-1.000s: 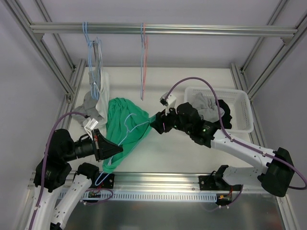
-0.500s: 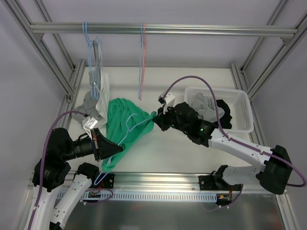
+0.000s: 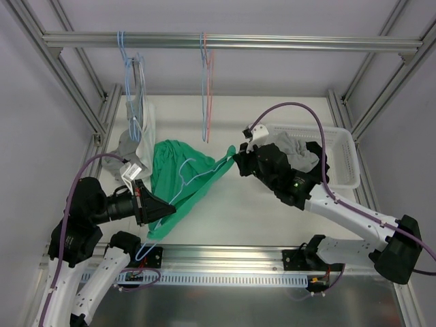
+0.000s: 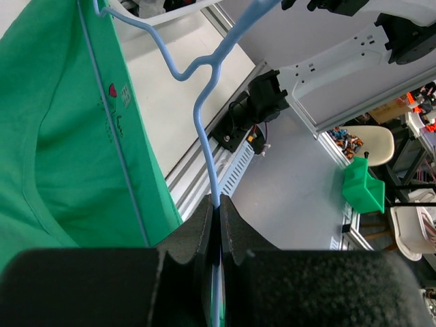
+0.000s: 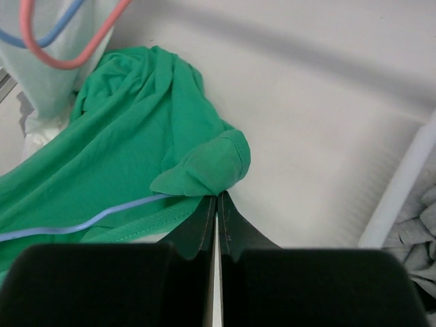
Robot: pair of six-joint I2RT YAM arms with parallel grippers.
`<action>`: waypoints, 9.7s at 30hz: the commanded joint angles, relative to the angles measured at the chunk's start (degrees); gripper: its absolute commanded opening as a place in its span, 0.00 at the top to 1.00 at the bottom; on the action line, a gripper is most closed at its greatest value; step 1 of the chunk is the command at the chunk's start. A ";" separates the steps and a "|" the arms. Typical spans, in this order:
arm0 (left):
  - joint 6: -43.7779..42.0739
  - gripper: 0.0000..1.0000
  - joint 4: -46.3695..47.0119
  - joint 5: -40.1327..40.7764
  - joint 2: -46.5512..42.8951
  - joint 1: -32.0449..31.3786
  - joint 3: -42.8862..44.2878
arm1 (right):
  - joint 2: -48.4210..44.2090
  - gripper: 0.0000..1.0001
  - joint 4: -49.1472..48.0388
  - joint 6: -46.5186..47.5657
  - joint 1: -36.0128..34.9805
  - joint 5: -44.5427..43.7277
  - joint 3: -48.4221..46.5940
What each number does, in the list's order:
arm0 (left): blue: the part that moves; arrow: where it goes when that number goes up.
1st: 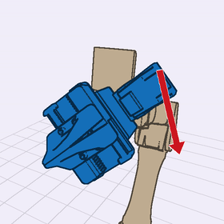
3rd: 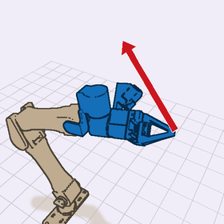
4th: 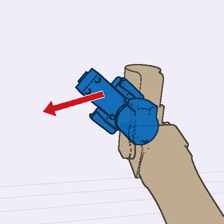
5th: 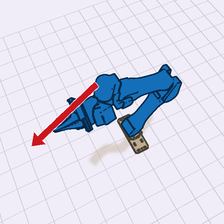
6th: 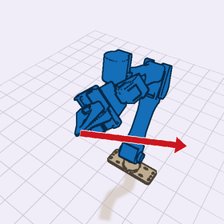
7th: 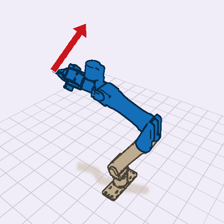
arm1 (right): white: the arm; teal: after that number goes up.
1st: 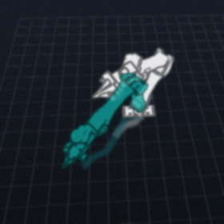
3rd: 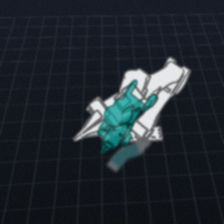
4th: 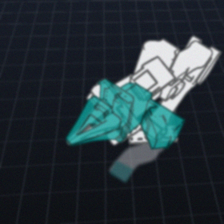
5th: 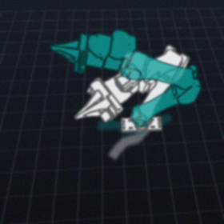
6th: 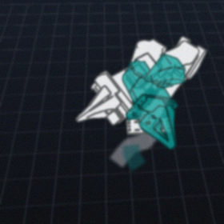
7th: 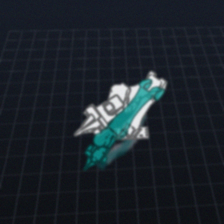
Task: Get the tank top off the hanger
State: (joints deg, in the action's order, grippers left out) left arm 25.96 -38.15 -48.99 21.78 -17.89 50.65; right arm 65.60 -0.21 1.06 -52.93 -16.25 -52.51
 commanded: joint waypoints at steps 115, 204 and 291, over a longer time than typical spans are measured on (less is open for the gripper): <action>-5.83 1.00 1.15 61.84 36.92 -25.19 28.62 | 1.37 0.28 -4.19 -8.88 -11.06 7.11 7.16; -12.77 0.64 -12.39 23.50 77.89 0.75 75.91 | -1.53 0.28 -4.89 -8.09 -11.06 9.66 9.97; -14.53 0.01 5.19 69.47 -9.83 0.84 -3.28 | 0.05 1.00 29.21 23.70 -17.30 -17.75 -42.64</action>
State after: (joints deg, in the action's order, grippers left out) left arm 11.07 -35.11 18.72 12.12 -17.52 47.83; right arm 66.06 28.01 18.15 -70.37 -28.93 -87.11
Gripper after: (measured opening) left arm 0.986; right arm 0.052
